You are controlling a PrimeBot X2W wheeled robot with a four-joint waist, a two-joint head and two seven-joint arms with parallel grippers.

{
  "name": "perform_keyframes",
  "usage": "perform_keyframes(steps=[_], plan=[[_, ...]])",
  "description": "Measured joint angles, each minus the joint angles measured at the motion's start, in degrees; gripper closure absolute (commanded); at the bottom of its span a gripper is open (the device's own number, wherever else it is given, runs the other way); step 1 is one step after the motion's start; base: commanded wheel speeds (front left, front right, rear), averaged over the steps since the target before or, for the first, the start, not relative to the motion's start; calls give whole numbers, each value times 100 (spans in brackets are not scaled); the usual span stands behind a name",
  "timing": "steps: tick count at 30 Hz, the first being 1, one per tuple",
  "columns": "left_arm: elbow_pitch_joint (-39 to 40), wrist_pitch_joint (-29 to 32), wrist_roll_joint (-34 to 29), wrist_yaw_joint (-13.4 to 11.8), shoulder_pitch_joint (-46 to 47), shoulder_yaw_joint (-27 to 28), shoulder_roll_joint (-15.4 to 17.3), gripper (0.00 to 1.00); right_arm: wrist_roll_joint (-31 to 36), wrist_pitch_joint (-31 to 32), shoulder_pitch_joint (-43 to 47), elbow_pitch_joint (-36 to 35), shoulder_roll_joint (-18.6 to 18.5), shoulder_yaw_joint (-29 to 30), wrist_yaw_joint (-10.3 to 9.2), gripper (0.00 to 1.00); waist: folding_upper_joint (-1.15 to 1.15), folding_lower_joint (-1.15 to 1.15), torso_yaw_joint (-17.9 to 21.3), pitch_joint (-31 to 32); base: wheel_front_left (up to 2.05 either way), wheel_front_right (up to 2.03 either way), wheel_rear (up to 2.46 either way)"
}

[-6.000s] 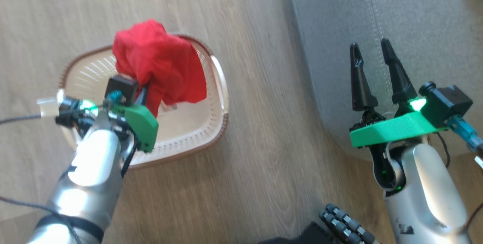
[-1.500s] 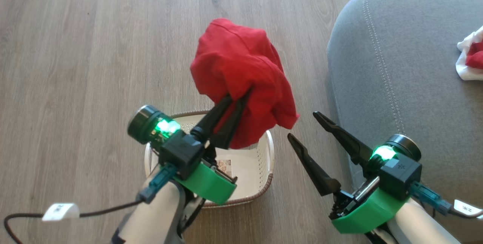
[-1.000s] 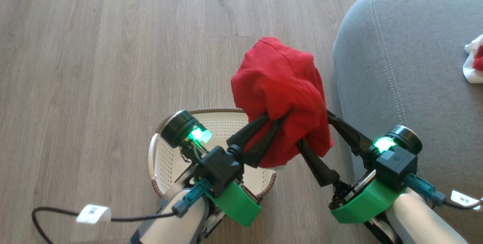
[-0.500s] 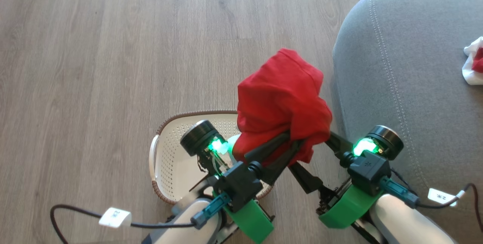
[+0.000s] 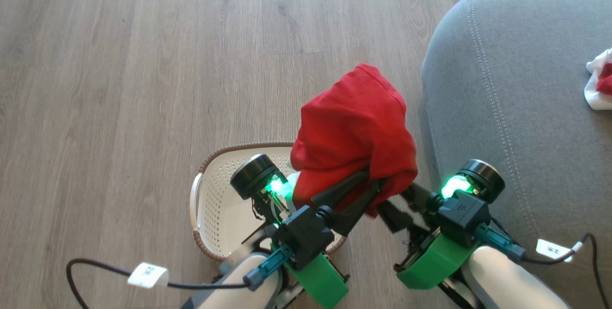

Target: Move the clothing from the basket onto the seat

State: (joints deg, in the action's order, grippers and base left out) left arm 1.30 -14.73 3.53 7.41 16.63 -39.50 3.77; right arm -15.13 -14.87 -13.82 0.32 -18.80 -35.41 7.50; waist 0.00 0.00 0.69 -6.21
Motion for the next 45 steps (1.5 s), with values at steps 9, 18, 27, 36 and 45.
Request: perform_keyframes(steps=[9, 18, 27, 36, 45], plan=[[-4, 0, 57, 0, -1, -1, 0, 100, -14, 1, 19, -2, 79, 193, 0, 100, 0, 0, 10, 28, 0, 0, 0], [21, -1, 57, 0, -1, 71, -2, 100, -14, 1, 30, -10, 227, 375, 0, 100, 0, 0, 21, -10, 0, 0, 0], [55, -2, -8, -11, -1, 263, -7, 0, 67, 1, 36, -146, 261, 636, 0, 100, 0, 0, -2, -1, 0, 0, 0], [-69, -2, -108, -123, -35, 465, -10, 0, 190, 1, 41, -164, 354, 1076, 0, 100, 0, 0, -30, 32, 0, 0, 0], [-417, -2, -120, -255, -79, 748, 3, 0, 291, 1, 47, -189, 365, 1460, 0, 100, 0, 0, -8, 30, 0, 0, 0]])
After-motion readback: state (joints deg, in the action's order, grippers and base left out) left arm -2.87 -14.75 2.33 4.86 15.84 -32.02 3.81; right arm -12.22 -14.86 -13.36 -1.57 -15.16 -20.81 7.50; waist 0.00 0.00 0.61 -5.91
